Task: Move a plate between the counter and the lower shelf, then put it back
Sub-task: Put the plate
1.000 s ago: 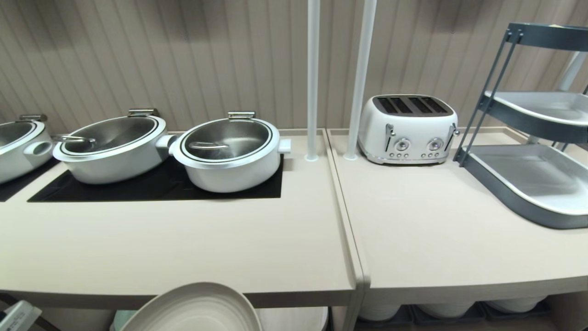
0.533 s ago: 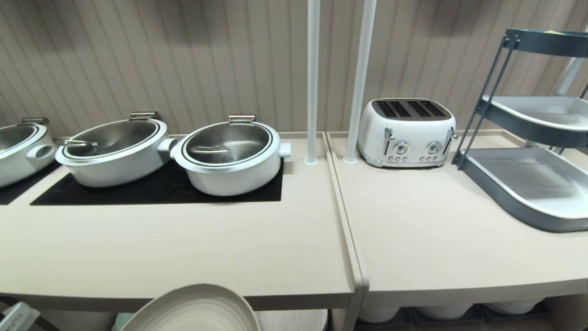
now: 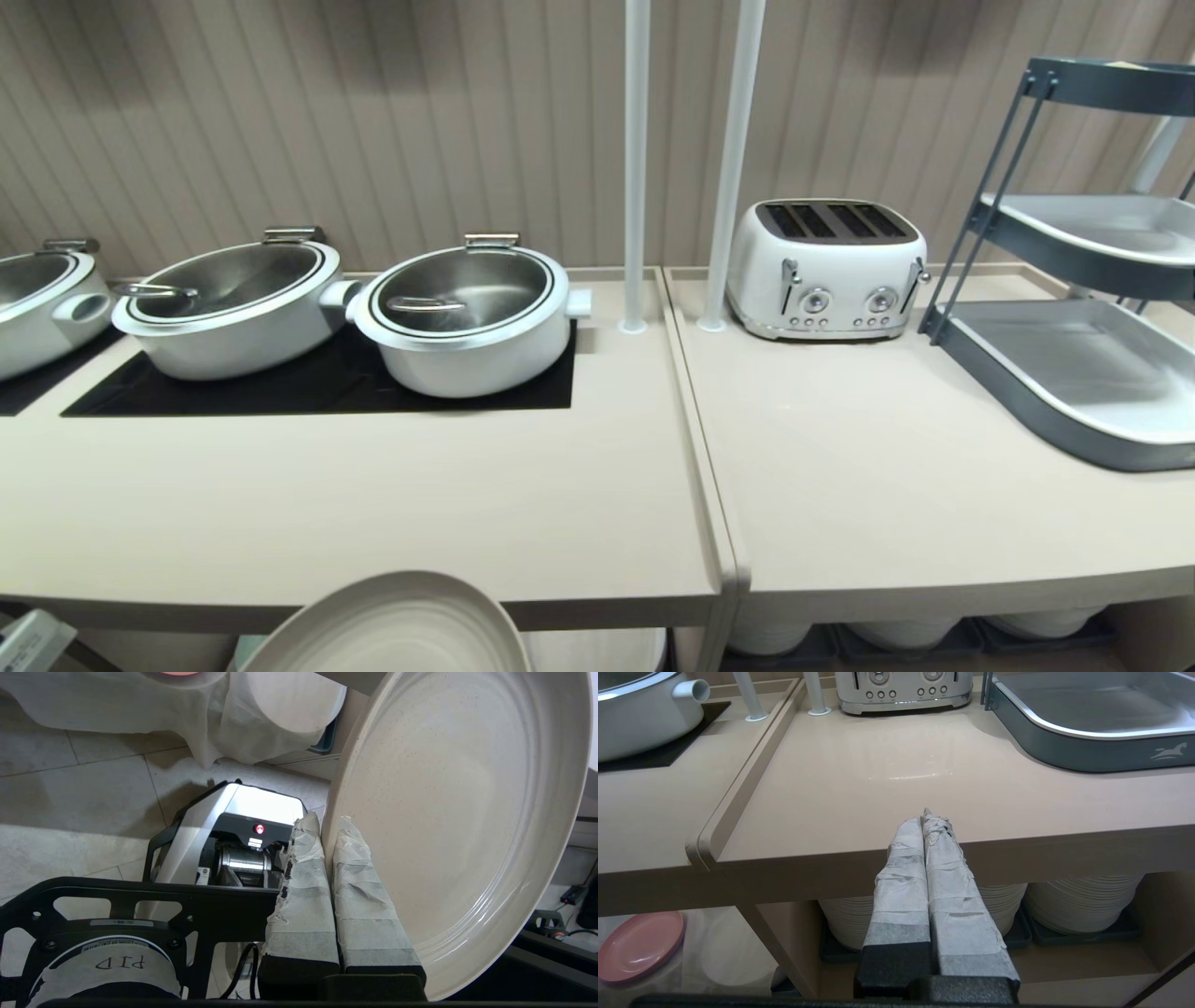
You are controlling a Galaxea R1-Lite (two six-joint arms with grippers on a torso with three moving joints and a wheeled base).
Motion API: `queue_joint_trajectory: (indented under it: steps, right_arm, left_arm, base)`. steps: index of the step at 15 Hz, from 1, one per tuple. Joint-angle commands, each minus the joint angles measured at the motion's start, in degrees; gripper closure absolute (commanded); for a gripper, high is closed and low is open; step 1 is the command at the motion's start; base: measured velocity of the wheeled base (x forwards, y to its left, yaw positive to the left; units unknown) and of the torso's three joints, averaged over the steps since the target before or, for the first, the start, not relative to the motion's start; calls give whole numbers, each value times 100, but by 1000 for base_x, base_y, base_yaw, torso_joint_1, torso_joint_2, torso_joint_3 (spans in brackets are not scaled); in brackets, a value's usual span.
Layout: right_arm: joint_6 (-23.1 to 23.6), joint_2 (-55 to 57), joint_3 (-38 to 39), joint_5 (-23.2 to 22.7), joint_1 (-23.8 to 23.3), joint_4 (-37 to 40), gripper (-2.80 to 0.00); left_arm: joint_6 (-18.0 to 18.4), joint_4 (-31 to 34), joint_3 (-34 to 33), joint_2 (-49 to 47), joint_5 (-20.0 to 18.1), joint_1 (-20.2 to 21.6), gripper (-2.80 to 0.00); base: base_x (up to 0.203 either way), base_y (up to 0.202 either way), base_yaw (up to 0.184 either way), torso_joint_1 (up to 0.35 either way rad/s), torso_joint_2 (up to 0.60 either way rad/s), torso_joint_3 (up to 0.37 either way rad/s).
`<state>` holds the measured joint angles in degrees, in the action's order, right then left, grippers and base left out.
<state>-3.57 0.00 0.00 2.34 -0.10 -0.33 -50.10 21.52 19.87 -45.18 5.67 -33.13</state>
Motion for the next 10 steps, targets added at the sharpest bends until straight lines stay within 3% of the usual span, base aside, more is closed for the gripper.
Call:
queue_joint_trajectory:
  steps: [1,10]
  right_arm:
    - [-3,0,0,3,1,-2,0]
    - [-9,0,0,3,1,3,0]
  left_arm:
    - [-26,10,-10,0,13,0,0]
    - [-70,2,-10,-9,40,-75,0]
  base:
    - [0,0,0,0,0,0]
    - [0,0,0,0,0,0]
